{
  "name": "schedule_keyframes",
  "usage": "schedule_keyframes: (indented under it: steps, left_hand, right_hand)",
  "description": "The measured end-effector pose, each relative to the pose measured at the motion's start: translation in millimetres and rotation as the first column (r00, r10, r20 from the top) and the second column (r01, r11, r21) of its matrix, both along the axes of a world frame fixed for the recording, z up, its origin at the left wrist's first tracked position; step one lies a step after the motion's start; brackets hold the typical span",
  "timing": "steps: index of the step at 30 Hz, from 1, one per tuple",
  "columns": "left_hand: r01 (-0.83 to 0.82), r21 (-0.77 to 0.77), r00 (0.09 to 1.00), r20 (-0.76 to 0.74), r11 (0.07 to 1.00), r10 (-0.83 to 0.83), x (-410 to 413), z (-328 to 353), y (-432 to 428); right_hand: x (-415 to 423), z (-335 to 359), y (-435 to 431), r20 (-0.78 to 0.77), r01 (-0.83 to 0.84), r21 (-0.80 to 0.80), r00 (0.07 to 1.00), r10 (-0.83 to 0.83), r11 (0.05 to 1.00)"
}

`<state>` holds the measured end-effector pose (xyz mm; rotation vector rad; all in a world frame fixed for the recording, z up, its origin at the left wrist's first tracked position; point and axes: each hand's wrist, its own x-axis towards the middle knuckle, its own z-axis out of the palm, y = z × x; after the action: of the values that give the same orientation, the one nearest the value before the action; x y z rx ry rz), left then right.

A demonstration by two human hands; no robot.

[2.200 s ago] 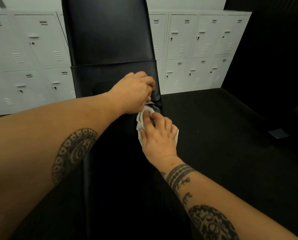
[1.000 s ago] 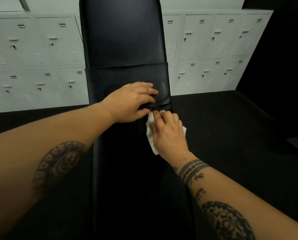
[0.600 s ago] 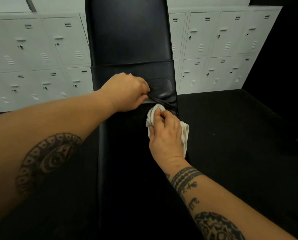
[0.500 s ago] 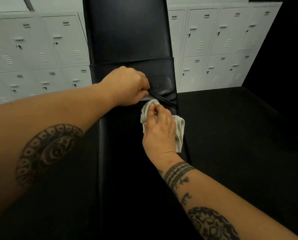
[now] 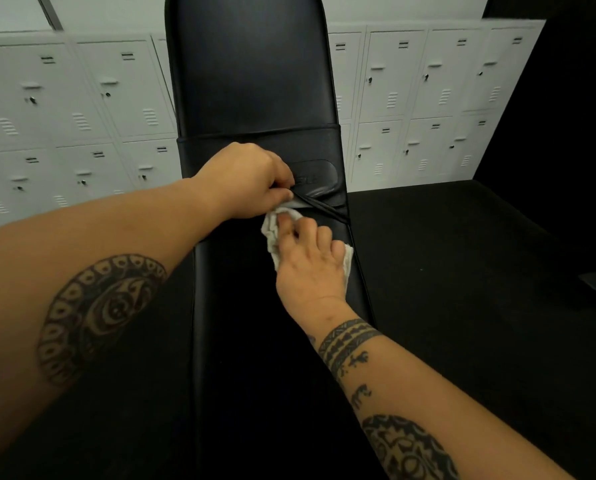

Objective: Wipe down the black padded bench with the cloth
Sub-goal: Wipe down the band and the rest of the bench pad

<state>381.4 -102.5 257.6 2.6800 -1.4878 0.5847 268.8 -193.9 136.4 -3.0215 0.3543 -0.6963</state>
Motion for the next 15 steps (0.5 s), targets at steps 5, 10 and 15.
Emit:
schedule_keyframes:
  steps: [5,10,15]
  left_hand:
    - [-0.006,-0.014,0.999,-0.038,1.0,0.006,2,-4,3]
    - [-0.015,0.007,0.998,-0.062,1.0,0.016,0,-10,7]
    - [-0.025,0.118,0.998,-0.056,0.993,0.031,-14,-33,17]
  right_hand:
    - [-7,3,-23,-0.017,0.161,0.127,0.987,-0.16,0.979]
    - [-19,1,-30,-0.081,0.267,0.167,0.963,-0.257,0.949]
    - [-28,-7,-29,-0.106,0.291,0.135,0.955,-0.278,0.947]
